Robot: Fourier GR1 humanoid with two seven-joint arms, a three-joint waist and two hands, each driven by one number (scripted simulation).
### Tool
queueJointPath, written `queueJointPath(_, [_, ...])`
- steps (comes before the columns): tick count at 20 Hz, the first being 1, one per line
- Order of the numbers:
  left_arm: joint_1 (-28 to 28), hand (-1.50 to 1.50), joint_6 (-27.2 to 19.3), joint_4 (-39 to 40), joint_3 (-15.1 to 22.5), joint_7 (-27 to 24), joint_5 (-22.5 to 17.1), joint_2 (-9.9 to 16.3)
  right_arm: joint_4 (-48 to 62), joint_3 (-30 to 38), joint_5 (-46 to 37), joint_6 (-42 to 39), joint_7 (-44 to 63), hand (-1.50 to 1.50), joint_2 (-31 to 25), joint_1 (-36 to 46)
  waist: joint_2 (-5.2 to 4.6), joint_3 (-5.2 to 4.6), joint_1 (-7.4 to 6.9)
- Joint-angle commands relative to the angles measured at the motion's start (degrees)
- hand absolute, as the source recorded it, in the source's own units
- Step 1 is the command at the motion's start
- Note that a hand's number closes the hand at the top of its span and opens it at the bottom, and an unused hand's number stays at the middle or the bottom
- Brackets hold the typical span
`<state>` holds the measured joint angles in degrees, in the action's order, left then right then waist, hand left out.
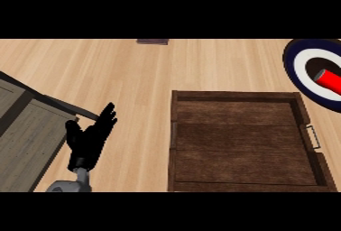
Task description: Pick the can from the tray and place it in the plate
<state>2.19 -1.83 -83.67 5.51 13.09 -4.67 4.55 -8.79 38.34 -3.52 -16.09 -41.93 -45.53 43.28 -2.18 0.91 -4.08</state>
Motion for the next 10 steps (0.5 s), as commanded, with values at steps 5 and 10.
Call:
queueJointPath(5, [-3.2,0.0,1.3,-0.1,-0.8,-0.9,-1.0,0.9,0.2,-1.0,-0.6,-15.8,-4.9,-1.5,-2.9,-8.1,0.3,-0.13,0.59])
queueJointPath(10, [-0.9,0.0,-0.7,2.1,-1.2,0.2,-0.4,-0.2,-2.6,-2.9,-2.1,-19.3,-9.0,-1.5,-3.9,-13.3,0.38,-0.1,2.57])
